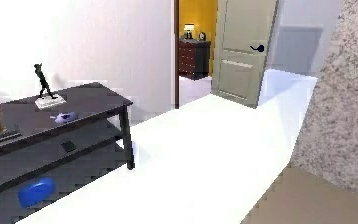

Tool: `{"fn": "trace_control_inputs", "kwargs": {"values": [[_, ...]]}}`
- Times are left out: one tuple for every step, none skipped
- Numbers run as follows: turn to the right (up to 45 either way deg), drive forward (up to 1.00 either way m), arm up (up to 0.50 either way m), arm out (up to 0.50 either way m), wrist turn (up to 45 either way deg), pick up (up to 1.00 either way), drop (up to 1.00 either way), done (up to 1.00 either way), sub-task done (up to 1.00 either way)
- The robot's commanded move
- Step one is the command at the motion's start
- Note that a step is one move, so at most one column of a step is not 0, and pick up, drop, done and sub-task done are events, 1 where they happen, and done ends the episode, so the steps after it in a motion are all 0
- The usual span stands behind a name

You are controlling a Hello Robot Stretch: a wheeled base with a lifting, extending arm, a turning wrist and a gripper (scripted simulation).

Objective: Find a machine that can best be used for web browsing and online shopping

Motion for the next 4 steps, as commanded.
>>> {"fn": "trace_control_inputs", "kwargs": {"values": [[6.0, 0.00, 0.00, 0.00, 0.0, 0.00, 0.00, 0.00, 0.00], [0.0, 1.00, 0.00, 0.00, 0.0, 0.00, 0.00, 0.00, 0.00], [0.0, 1.00, 0.00, 0.00, 0.0, 0.00, 0.00, 0.00, 0.00], [3.0, 0.00, 0.00, 0.00, 0.0, 0.00, 0.00, 0.00, 0.00]]}}
